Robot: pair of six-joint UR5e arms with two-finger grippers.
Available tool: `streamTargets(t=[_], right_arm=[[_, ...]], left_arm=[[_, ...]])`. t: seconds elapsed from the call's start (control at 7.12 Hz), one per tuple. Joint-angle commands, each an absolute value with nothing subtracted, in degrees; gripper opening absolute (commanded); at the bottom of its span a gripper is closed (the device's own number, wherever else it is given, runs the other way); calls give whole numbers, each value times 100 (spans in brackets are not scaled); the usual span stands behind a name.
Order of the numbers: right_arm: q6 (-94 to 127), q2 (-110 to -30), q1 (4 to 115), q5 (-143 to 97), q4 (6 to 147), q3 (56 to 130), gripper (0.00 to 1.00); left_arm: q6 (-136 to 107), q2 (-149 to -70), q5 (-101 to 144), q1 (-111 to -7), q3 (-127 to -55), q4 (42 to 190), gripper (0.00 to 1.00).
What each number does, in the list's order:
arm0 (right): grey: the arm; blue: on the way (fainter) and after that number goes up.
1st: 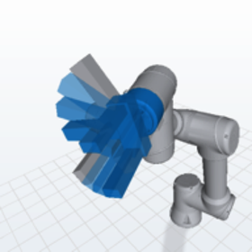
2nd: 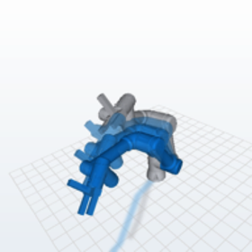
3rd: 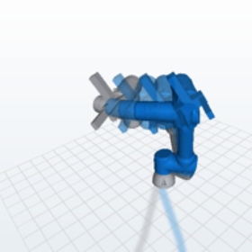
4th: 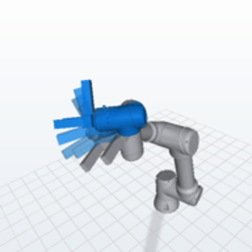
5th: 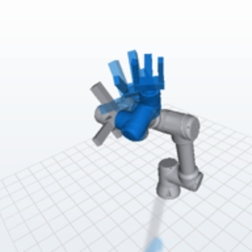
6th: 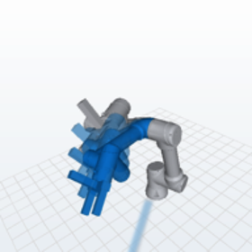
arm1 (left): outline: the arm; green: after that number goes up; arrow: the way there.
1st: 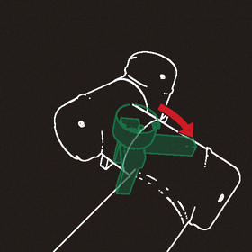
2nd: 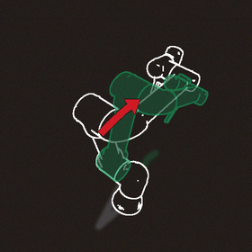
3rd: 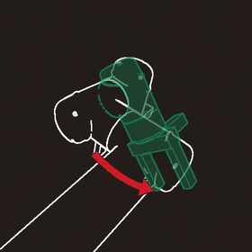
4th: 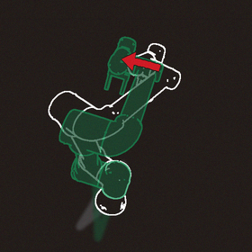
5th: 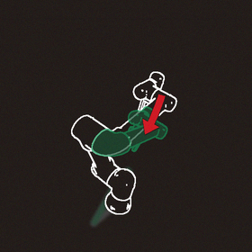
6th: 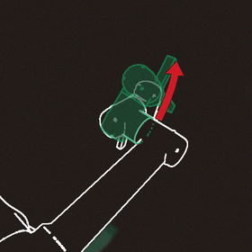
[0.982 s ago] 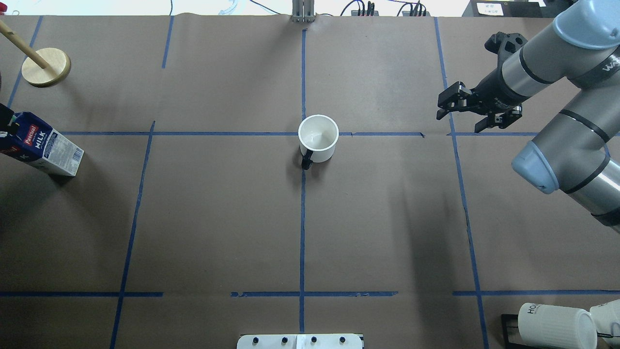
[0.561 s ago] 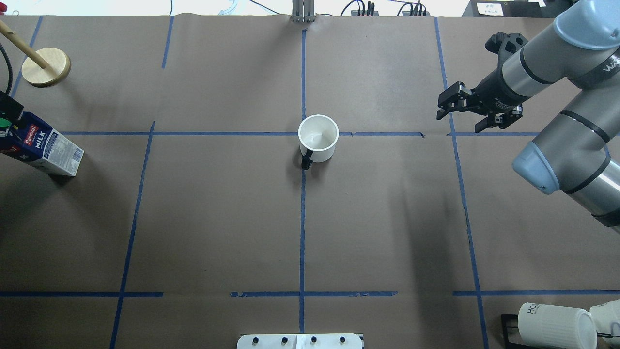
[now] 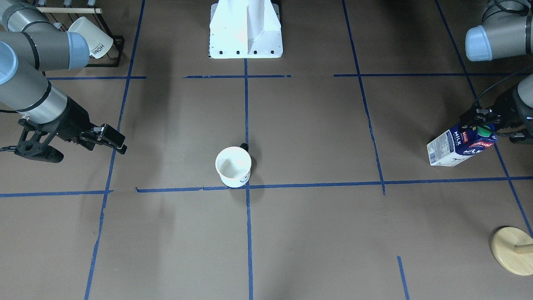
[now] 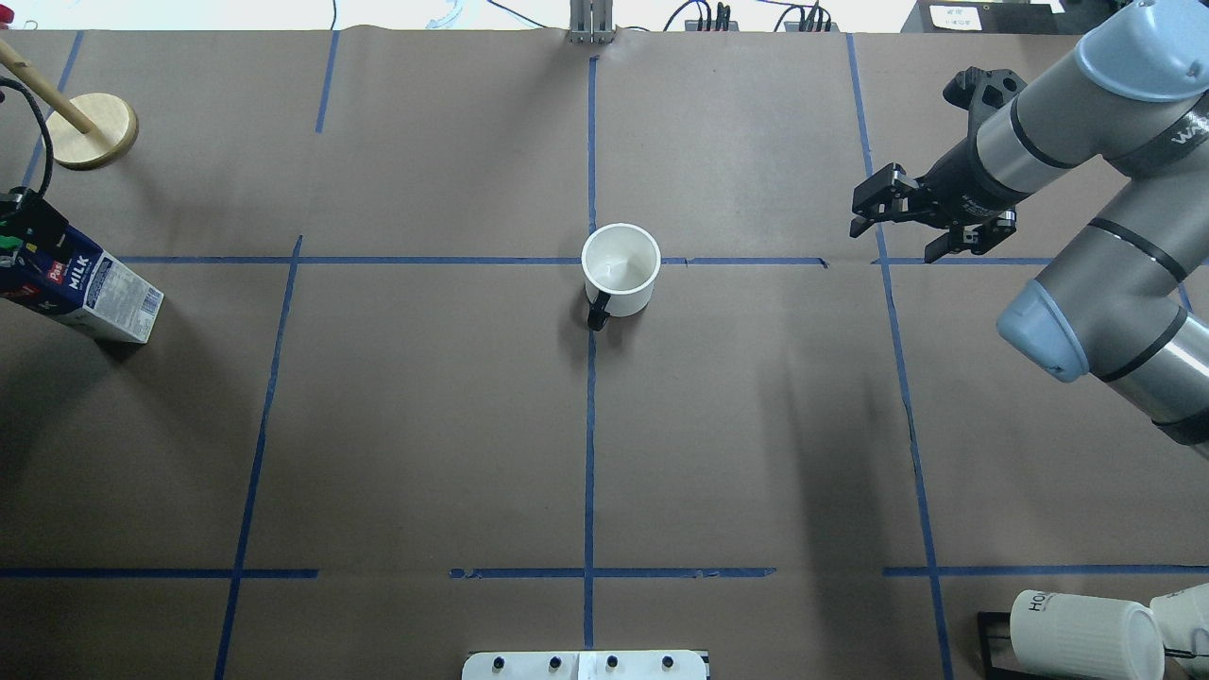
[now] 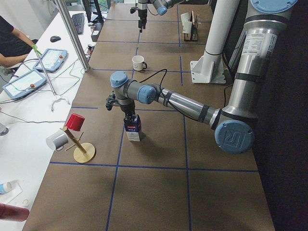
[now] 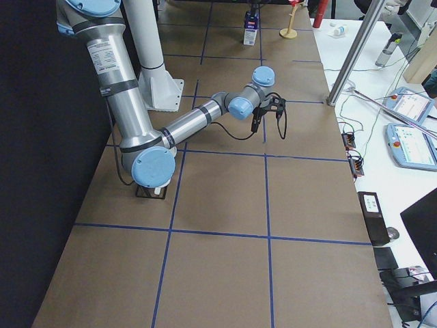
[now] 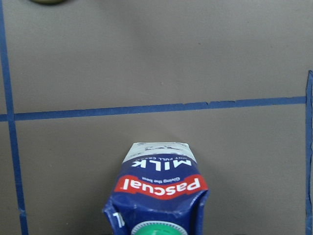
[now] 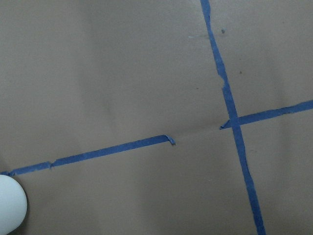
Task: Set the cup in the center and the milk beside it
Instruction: 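Open the right gripper and lift it away from the mug, then reach the left gripper to the milk carton and grasp its top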
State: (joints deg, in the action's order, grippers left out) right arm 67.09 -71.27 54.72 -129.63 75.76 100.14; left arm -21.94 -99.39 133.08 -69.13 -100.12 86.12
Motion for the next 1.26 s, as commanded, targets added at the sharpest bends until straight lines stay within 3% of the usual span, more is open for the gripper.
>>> streamTargets(t=[0.0,0.42,0.7,1.12], right_arm=[[6741,-7128,5414,-12877,7576,10020,100],[6724,-7276,5432,-12911,7576,10229,100],[6680,-7339,5458,-12929,7576,10257,100],[6680,-7392,5449,-12885,7567,10257,100]], left_arm=[[-2485,-9949,13315,-6908,-10107,8613,3],[-4701,-10981,13307,-6647,-10818,8421,0],[-6226,-12140,13123,-5482,-10680,7827,0],[-6759,-14057,12201,-4782,-9084,7725,0]])
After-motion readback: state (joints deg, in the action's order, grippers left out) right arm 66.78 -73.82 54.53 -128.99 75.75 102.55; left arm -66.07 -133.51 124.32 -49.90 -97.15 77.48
